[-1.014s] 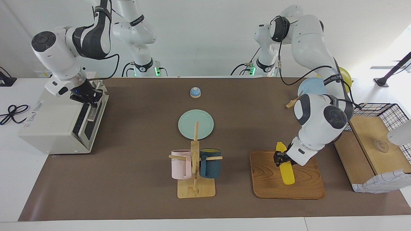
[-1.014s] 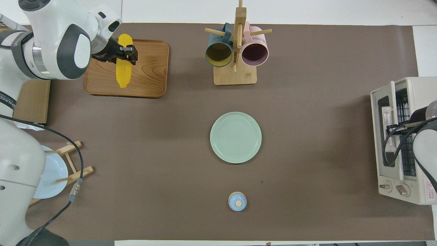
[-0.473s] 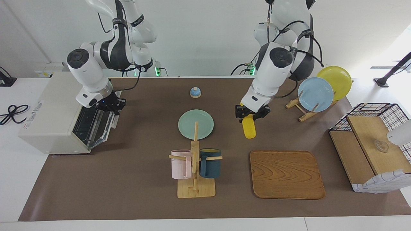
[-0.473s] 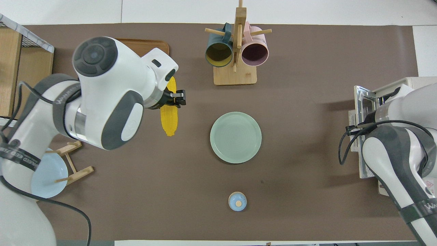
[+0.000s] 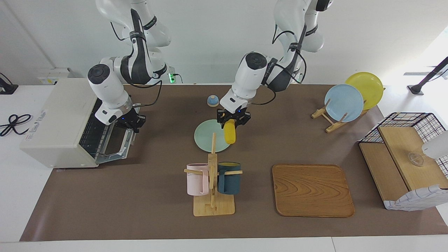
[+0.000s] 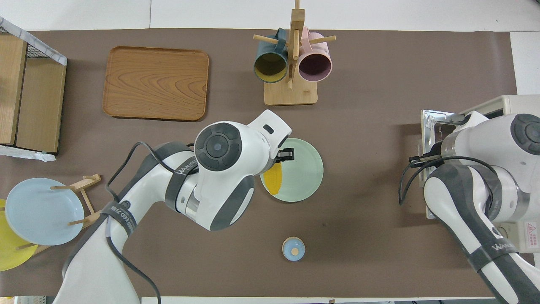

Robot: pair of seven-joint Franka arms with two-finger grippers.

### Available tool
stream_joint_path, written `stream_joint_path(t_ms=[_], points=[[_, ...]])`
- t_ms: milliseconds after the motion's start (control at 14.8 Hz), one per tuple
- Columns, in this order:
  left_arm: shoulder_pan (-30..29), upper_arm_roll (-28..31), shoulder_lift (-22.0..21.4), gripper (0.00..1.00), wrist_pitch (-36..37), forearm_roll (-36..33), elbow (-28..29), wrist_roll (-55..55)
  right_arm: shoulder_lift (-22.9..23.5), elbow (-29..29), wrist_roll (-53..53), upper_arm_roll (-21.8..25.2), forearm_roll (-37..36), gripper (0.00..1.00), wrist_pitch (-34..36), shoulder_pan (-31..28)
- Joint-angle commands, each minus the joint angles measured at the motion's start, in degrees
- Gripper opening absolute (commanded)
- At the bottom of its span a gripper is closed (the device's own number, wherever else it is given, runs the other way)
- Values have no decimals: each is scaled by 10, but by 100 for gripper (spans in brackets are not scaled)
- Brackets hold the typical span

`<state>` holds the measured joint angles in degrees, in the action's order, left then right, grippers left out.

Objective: Put corn in oven
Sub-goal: 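Carry the corn to the green plate while the right gripper opens the oven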

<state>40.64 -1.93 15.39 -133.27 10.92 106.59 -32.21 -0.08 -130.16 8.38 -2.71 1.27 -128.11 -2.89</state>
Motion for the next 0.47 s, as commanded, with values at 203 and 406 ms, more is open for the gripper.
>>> stream_joint_path(t_ms=[203,406], points=[[48,12,68,0,-96,10,6,-4,21,-14,0,17,-25,0,-40,-14],[49,13,69,0,-96,9,12,-2,19,-24,0,17,-25,0,-45,-12]])
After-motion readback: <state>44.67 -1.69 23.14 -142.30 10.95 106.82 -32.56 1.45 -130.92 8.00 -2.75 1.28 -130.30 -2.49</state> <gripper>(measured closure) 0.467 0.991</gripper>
